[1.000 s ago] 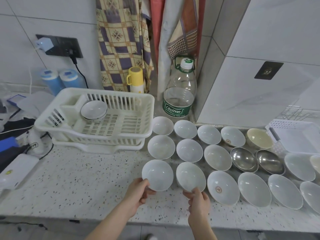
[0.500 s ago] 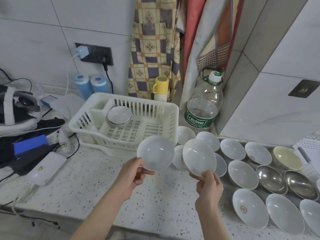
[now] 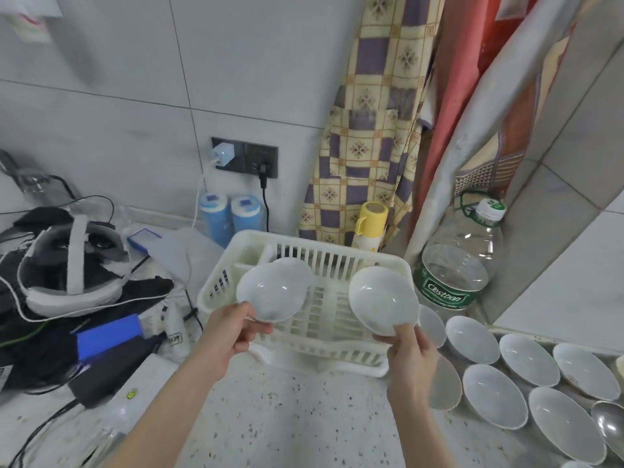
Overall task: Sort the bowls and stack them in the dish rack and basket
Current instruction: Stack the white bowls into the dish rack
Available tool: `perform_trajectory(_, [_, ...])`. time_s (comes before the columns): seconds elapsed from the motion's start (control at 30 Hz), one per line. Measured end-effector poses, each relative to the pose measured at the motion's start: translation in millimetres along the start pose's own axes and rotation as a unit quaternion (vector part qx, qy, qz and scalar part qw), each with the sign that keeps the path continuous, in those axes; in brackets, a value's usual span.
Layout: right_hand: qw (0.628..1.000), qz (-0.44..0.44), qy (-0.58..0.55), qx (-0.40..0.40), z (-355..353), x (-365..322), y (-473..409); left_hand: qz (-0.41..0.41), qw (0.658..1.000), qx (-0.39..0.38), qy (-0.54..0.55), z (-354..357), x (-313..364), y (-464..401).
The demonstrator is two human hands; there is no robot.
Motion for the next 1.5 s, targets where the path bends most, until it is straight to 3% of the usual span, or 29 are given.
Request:
perform_trajectory(0.3, [0.985, -0.02, 0.146, -0.09, 114, 17, -36, 0.015, 1.0, 0.01, -0.001, -50, 24, -59])
perform_trajectory(0.6, [0.958, 0.0, 0.238, -0.158, 182, 50, -64, 0.055, 0.998, 0.012, 0.026, -48, 41, -116])
perform_trajectory(0.97, [0.936, 0.007, 0.283, -0.207, 209, 76, -92, 0.081, 0.996, 0.005, 0.043, -14, 50, -156])
perform_trajectory(1.17, [0.93, -0.007, 0.297, -0.215, 212, 82, -97, 0.049, 0.994, -0.013, 0.093, -12, 33, -166])
perform_trajectory(1.5, [0.924, 0.012, 0.3, -0.239, 217, 97, -98, 0.052, 0.997, -0.025, 0.058, -10, 30, -170])
Point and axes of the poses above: each hand's wrist, its own y-axis away from the middle knuckle, its own z-axis out of the palm, x = y × z, the point moved 10 cm from there along -y, towards the middle knuckle, and after that the axes turned 1 degree about y, right-handed, at the moved point
